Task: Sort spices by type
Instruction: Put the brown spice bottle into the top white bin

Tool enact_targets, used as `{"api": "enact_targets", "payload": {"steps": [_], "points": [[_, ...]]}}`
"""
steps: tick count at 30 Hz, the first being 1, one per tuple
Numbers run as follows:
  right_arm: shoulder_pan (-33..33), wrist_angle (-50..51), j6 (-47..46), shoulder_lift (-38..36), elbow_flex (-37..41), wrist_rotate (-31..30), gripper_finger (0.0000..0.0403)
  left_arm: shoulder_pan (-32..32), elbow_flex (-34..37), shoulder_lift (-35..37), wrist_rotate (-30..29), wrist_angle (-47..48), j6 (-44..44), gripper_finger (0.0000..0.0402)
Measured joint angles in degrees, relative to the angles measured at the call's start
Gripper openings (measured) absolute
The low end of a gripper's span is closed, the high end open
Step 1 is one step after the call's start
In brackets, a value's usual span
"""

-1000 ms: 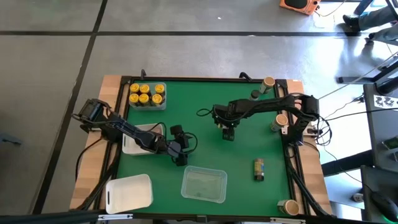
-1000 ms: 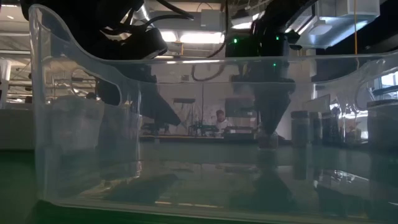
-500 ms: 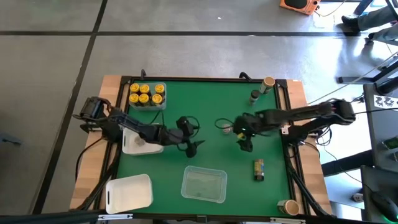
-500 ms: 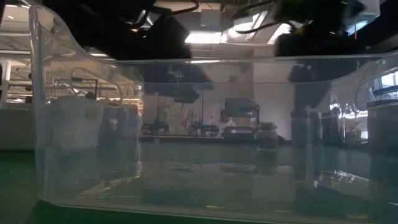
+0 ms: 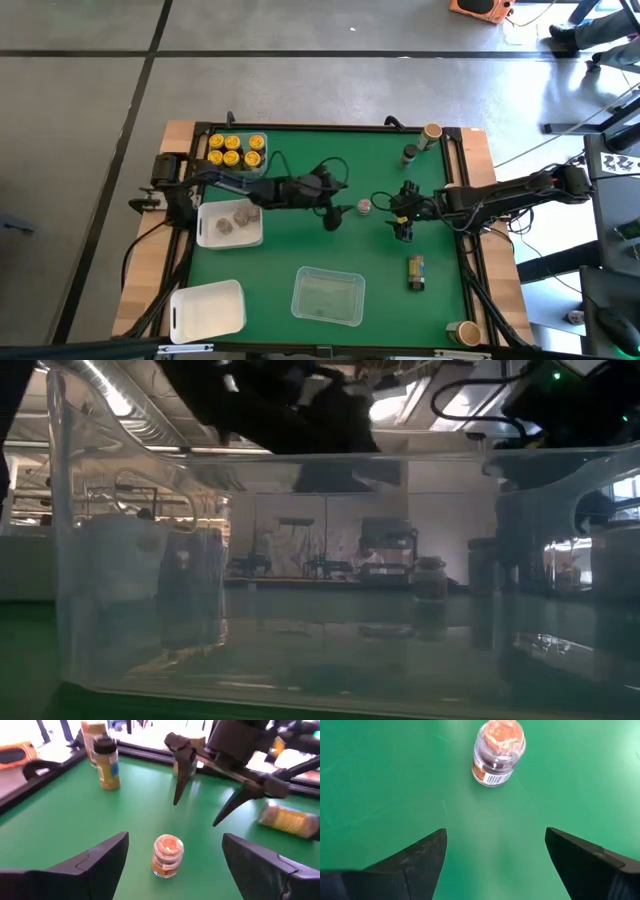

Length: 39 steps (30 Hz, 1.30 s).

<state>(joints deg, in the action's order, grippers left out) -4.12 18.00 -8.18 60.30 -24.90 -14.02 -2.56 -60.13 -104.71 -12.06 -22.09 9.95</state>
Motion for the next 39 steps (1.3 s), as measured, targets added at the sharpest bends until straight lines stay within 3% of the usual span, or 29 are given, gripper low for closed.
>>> {"api": "enact_targets", "payload": {"steps": [8,14,31,39], "points": [[0.0,-4.9,-1.8,0.8,3.3,-1.2,0.0337,-2.9,-14.5,-9.8,5.9,14.3,-1.3,0.031],[0.0,-6.6,-3.7,0.8,3.3,-3.0,0.0337,-2.7,-19.6,-15.7,6.1,15.4,-4.9,0.031],[0.0,-8.7,-3.5,0.8,3.3,-7.0,0.0337,-3.1,-20.8,-22.7,6.2,7.7,-10.3,0.0304],[0.0,-10.0,-2.4,0.8,3.3,-7.8,0.0337,-3.2,-20.7,-25.2,7.7,5.5,-11.0,0.0229]]}}
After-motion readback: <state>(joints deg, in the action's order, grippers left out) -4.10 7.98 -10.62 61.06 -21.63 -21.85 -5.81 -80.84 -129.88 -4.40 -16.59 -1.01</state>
